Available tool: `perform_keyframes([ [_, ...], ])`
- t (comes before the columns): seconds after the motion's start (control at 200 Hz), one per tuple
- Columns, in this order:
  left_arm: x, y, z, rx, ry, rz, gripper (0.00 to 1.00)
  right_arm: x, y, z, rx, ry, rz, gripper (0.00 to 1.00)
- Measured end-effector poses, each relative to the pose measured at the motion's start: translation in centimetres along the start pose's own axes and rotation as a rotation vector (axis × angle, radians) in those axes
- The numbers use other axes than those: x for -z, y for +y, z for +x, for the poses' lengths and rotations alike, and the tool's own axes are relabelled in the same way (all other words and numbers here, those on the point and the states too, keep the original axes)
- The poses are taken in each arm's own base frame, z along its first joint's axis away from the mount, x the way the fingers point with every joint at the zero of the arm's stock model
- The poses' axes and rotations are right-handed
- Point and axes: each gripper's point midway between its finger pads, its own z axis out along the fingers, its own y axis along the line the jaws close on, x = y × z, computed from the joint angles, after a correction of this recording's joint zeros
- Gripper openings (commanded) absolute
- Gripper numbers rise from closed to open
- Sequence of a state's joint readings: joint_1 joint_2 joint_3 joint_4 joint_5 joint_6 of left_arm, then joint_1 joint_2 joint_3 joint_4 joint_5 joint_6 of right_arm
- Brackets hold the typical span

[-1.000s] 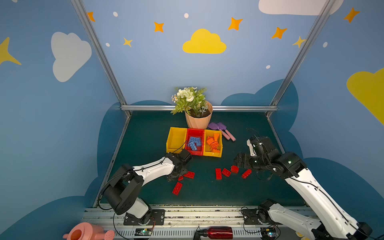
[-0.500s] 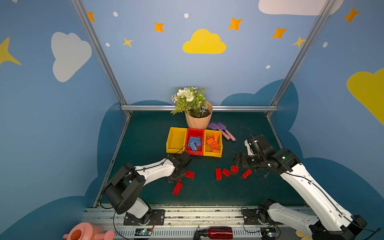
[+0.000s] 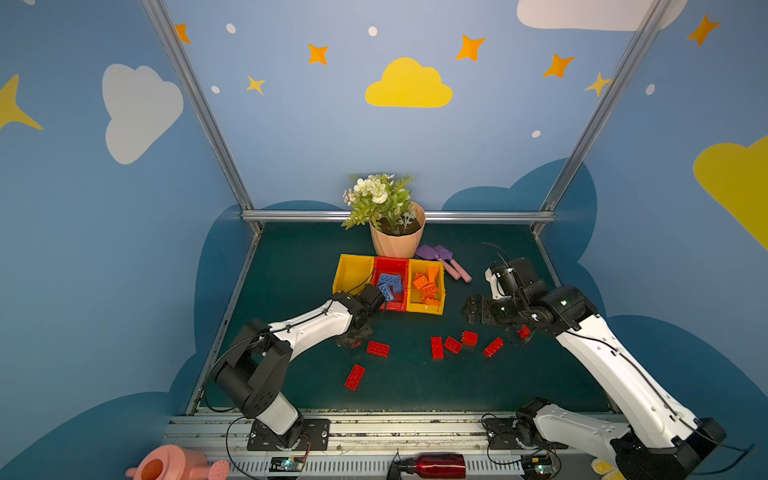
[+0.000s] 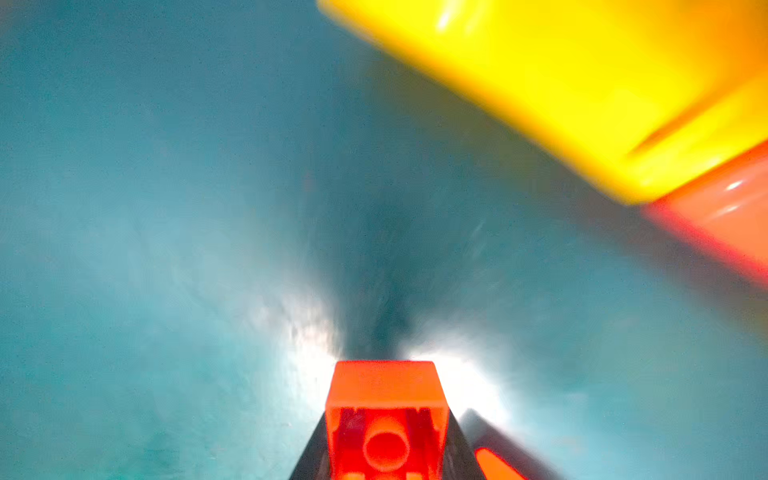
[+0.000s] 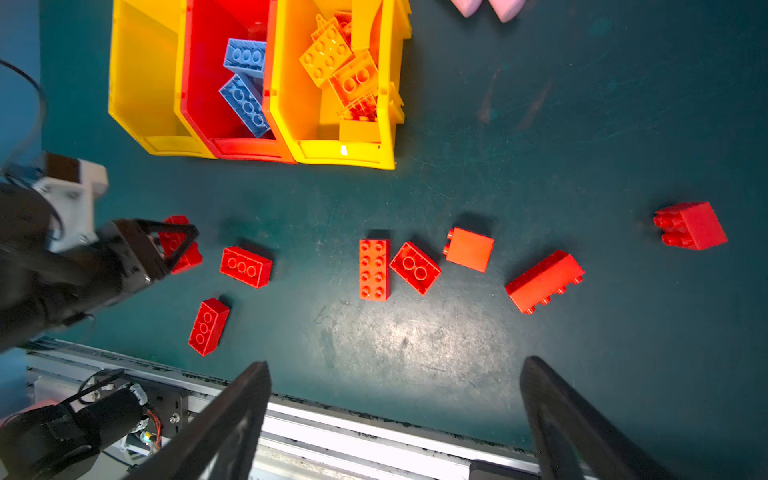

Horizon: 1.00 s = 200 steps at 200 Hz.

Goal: Sort the legos into containers by color
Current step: 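Carry the red brick with the left gripper over the empty yellow bin, then open the left gripper to drop the red brick into the yellow bin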

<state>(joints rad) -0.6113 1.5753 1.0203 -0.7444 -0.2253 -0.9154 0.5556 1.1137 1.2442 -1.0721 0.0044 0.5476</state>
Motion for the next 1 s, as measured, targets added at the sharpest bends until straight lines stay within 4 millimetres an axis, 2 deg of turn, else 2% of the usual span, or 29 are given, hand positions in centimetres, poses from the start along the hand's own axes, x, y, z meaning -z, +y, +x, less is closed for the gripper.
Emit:
perform_keyframes([
  [0.23, 3.9, -1.7, -9.7, 0.059, -0.123, 0.088, 0.26, 0.0, 0.9, -0.1, 0.002, 0.005, -0.048, 0.92],
  [0.32, 4.1, -3.0, -12.7, 0.051, -0.147, 0.101, 0.26, -0.1, 1.0, -0.1, 0.002, 0.009, -0.054, 0.92],
  [0.385, 3.3, -4.1, -14.2, 0.035, -0.145, 0.101, 0.27, -0.1, 1.1, -0.2, 0.001, 0.007, -0.055, 0.92],
  [0.511, 0.9, -5.6, -15.7, 0.0, -0.11, 0.087, 0.32, -0.1, 1.1, -0.2, -0.01, 0.006, -0.055, 0.92],
  [0.586, -0.5, -6.2, -16.2, -0.015, -0.083, 0.079, 0.45, -0.1, 1.1, -0.2, -0.022, 0.005, -0.054, 0.92],
  [0.641, -1.3, -6.5, -16.5, -0.03, -0.07, 0.075, 0.61, -0.1, 1.0, -0.2, -0.031, 0.005, -0.052, 0.92],
  [0.756, -1.9, -7.0, -17.3, -0.032, -0.055, 0.081, 0.74, -0.1, 0.9, -0.3, -0.045, 0.001, -0.046, 0.92],
  [0.896, -1.3, -7.1, -17.9, -0.039, -0.06, 0.091, 0.78, -0.1, 0.8, -0.4, -0.053, -0.004, -0.037, 0.92],
  [1.001, -0.4, -6.3, -17.1, -0.052, -0.057, 0.095, 0.78, -0.2, 0.8, -0.4, -0.054, -0.001, -0.038, 0.92],
])
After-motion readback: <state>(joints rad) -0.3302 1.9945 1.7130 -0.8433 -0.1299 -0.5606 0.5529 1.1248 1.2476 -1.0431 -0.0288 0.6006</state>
